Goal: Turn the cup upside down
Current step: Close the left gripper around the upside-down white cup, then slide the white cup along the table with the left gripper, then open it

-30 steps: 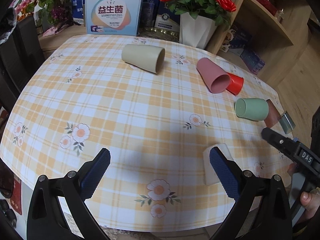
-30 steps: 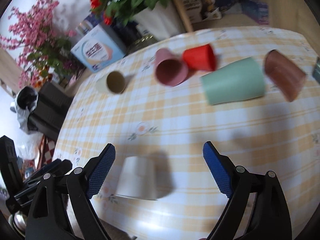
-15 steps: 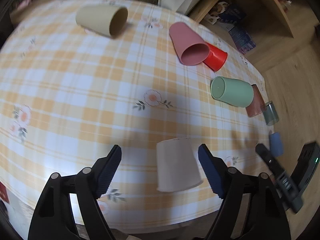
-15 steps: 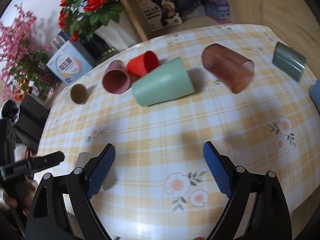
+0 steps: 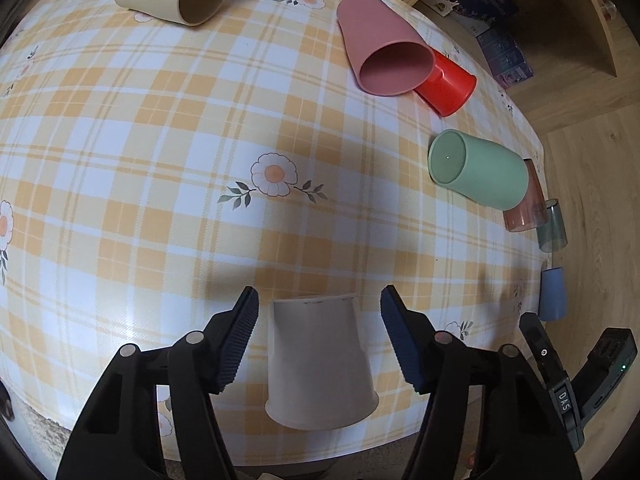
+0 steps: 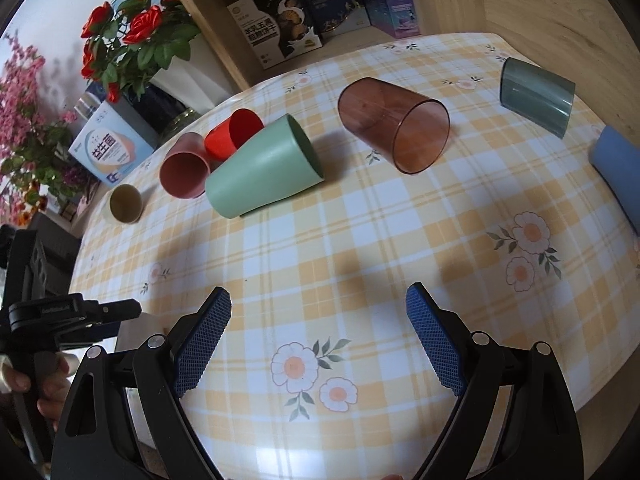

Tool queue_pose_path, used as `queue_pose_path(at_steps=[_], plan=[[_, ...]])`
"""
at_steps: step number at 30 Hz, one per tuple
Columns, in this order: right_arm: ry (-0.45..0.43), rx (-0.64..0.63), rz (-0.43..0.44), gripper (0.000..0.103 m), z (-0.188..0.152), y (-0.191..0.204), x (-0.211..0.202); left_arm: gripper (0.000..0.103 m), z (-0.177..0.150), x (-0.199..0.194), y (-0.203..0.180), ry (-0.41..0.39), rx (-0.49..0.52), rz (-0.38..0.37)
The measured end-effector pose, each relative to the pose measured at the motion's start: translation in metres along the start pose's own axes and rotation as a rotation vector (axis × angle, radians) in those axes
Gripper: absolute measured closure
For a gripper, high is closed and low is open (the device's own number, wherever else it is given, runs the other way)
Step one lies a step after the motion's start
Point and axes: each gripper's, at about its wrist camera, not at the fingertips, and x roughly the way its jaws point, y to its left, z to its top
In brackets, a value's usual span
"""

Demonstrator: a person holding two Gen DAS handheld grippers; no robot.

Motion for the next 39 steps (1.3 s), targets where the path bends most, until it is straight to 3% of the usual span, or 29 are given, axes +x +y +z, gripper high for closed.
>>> queue_pose_path(at_steps=[8, 15, 19, 25, 32, 36, 39], plan=[[-0.01, 0.004, 0.014, 0.017, 0.0, 0.002, -0.003, 0.048, -0.002, 0.009, -0.001, 0.011, 0.015, 0.037], [-0.002, 0.019, 0.004, 0.017, -0.001, 0.001, -0.004, 0.053, -0.013, 0.001, 0.006, -0.017, 0.002, 0.002], [-0.003, 0.025, 0.006, 0.017, -0.002, 0.0, -0.005, 0.053, -0.025, -0.019, 0.013, -0.087, 0.016, -0.018], [0.008, 0.024, 0.004, 0.017, -0.004, 0.002, -0.003, 0.054, -0.048, -0.054, 0.021, -0.21, 0.085, 0.015], [0.006, 0.011, 0.013, 0.017, -0.006, 0.01, -0.005, 0.054, -0.054, -0.086, 0.038, -0.375, 0.125, 0.135], [0.012, 0.016, 0.008, 0.017, -0.007, 0.01, -0.004, 0.054, -0.044, -0.089, 0.056, -0.417, 0.091, 0.179], [0.017, 0.014, 0.005, 0.017, -0.007, 0.011, -0.003, 0.054, -0.036, -0.082, 0.064, -0.403, 0.065, 0.186]])
